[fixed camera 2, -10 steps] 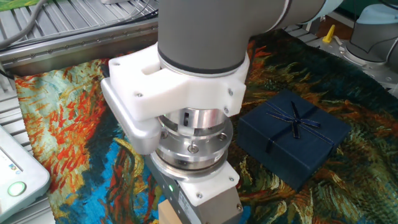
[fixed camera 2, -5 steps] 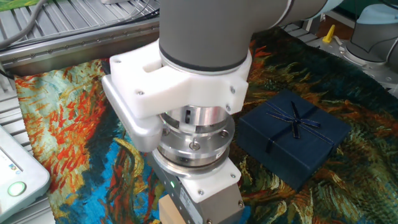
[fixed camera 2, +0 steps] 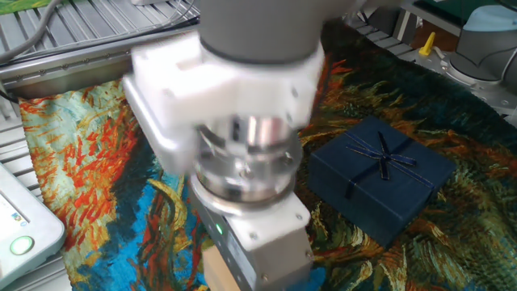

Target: Pick up one small block

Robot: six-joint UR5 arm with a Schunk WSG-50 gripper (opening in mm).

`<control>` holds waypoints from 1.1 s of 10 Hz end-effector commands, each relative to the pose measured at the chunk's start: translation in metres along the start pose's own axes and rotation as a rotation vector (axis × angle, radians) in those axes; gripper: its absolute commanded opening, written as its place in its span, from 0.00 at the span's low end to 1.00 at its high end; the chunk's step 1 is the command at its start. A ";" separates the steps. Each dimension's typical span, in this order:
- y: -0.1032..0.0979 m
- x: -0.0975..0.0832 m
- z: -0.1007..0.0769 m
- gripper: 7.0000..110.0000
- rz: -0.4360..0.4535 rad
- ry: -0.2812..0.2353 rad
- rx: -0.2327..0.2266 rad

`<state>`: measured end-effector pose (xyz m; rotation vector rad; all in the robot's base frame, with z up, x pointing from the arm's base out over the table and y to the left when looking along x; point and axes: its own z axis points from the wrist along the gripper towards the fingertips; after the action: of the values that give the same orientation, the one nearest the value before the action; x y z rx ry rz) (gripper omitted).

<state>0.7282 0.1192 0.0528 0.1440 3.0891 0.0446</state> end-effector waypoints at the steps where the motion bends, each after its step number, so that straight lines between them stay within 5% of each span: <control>1: -0.018 -0.012 -0.046 0.00 -0.015 0.004 -0.032; 4: -0.056 -0.010 -0.083 0.00 -0.075 -0.004 0.021; 7: -0.065 0.021 -0.108 0.00 -0.078 0.024 0.033; 11: -0.066 0.048 -0.120 0.00 -0.083 0.051 0.021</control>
<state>0.6849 0.0554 0.1577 0.0202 3.1304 -0.0088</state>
